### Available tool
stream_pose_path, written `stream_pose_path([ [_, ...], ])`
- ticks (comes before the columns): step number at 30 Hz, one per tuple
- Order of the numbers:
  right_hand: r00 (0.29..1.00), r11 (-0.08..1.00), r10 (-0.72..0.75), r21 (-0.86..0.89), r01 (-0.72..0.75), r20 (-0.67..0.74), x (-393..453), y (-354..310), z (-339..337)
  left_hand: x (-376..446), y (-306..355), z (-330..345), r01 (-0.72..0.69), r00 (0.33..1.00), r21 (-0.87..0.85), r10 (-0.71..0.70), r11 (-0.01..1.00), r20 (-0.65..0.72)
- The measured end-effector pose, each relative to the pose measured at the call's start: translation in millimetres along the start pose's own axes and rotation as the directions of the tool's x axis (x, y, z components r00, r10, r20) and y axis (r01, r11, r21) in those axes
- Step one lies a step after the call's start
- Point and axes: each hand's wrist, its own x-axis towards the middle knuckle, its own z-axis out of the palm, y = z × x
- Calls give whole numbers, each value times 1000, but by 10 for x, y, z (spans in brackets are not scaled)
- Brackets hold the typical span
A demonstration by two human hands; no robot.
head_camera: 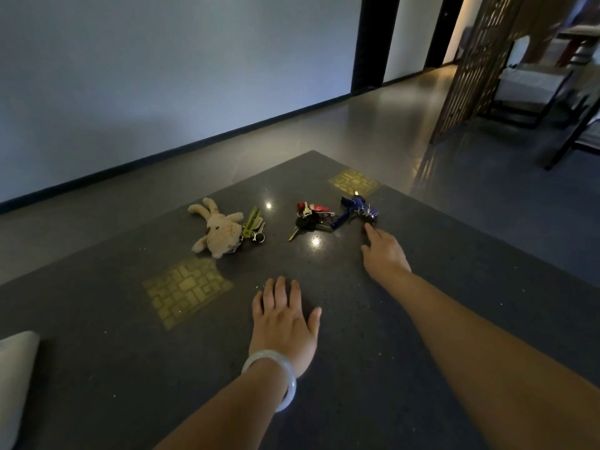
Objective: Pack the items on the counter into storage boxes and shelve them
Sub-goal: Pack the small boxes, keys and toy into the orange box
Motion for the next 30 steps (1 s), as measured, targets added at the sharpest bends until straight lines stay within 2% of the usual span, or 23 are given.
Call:
stream_pose_path([
  [5, 978, 947, -186, -284, 151, -100, -614, 91, 120, 21, 14, -5, 8, 999, -22, -8, 1000, 31],
  [7, 946, 926, -297, -280, 253, -127, -885, 108, 59, 25, 14, -4, 16, 999, -26, -15, 1000, 44],
  [9, 911, 928, -364, -160, 337, -193, -1092, 103, -33, 28, 14, -1, 25, 999, -14, -24, 1000, 43],
  [11, 892, 941, -330, -26, 339, -310, -1107, 75, -137, 27, 12, 2, 27, 999, -11, -27, 1000, 40],
  [13, 891, 951, -206, 134, 280, -404, -915, 42, -200, 24, 14, -1, 22, 999, -3, -22, 1000, 43],
  [14, 921, 957, -147, 183, 224, -360, -785, 10, -226, 23, 15, -3, 20, 999, 1, -20, 1000, 43],
  [16, 988, 982, -89, 156, 108, -123, -545, -42, -208, 20, 8, -6, 17, 999, -2, -17, 1000, 34],
  [18, 997, 996, -70, 50, 68, 43, -454, -94, -116, 23, 6, 3, 16, 1000, -16, -16, 1000, 27],
  [19, 995, 997, -76, 24, 74, 63, -459, -109, -52, 30, 3, 12, 17, 999, -21, -17, 1000, 29],
  [24, 993, 969, -88, 222, 104, -81, -918, -85, 71, 45, -7, 39, 21, 999, -33, -20, 999, 29],
  [27, 963, 975, -20, 209, 78, -267, -1194, -11, 127, 39, -6, 35, 10, 999, -30, -9, 1000, 32],
  [30, 958, 982, 67, 189, -14, -279, -1209, -44, 124, 75, -12, -19, -51, 997, 12, 51, 999, 50],
])
